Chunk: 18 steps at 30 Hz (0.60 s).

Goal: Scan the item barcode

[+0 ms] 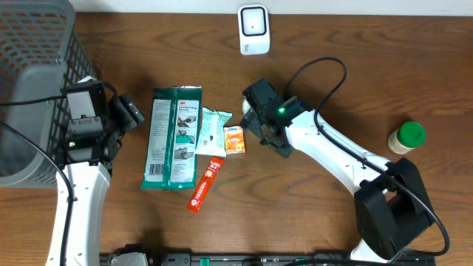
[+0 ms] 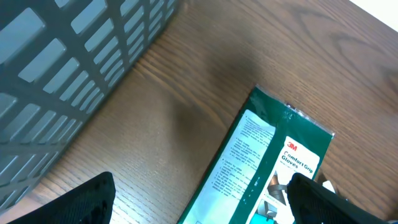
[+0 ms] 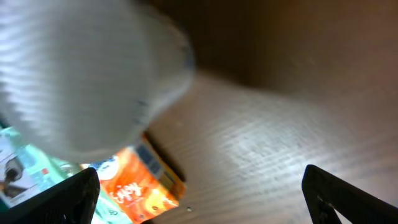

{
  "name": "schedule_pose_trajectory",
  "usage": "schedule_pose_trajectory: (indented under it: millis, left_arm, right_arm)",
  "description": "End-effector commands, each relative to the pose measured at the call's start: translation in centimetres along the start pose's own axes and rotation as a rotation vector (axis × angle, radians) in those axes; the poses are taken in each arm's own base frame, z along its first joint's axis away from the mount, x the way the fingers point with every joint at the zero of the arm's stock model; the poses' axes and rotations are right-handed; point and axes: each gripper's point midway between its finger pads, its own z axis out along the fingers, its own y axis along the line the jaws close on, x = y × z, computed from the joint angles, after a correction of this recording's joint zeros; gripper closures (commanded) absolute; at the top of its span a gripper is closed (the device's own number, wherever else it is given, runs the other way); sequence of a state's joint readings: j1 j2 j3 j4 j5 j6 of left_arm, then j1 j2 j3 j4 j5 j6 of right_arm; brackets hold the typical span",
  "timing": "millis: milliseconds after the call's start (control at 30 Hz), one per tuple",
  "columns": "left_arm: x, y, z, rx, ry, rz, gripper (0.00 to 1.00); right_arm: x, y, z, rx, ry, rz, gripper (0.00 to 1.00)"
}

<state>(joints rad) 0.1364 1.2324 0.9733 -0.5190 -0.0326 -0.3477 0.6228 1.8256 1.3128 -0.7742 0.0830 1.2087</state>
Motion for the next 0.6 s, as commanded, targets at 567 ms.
schedule_pose_trajectory:
  millis: [567]
  left_arm:
    - [-1.2, -0.1, -0.8, 0.0, -0.037, -0.011, 0.11]
  right_arm:
    - [-8.3, 4.3, -9.6, -0.182, -0.129, -0.116, 0.01]
